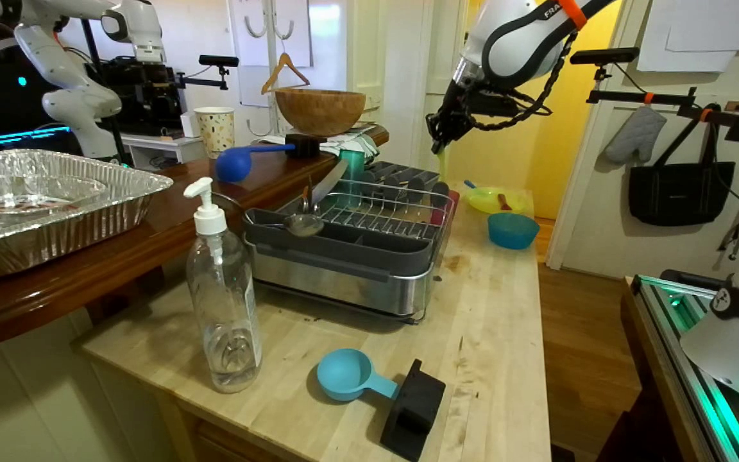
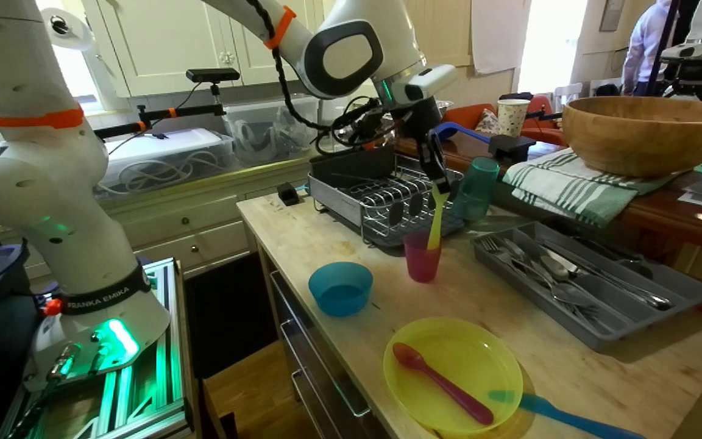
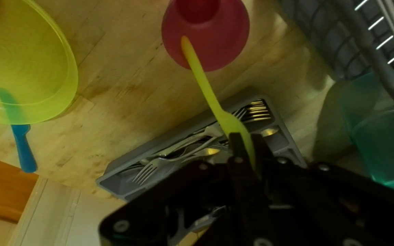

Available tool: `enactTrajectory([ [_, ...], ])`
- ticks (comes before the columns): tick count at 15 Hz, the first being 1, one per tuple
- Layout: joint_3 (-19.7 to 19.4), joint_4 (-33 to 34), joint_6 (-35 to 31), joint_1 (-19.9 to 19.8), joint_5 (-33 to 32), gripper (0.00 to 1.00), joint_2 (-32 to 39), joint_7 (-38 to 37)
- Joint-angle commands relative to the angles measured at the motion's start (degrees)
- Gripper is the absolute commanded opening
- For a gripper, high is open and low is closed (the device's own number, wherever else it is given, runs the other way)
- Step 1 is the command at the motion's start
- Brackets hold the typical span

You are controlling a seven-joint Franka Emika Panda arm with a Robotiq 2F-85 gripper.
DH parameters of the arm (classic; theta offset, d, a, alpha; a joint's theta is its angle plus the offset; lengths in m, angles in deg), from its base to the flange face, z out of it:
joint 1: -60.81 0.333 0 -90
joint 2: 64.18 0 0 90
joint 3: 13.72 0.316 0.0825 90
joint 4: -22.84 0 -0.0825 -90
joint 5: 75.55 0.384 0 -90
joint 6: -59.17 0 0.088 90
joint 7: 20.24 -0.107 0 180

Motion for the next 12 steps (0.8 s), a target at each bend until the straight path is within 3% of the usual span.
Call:
enactTrajectory([
  [1,0.14,-3.63,0.19,-0.79,-2.57,0.02,-5.27,-0.07],
  [8,2.28,-8.07,0.49,-4.89,-15.19,0.02,-12.77,-0.81],
  [12,5.34,-10.6,0.58,-9.75,-30.34,0.02,-15.03,-2.38],
])
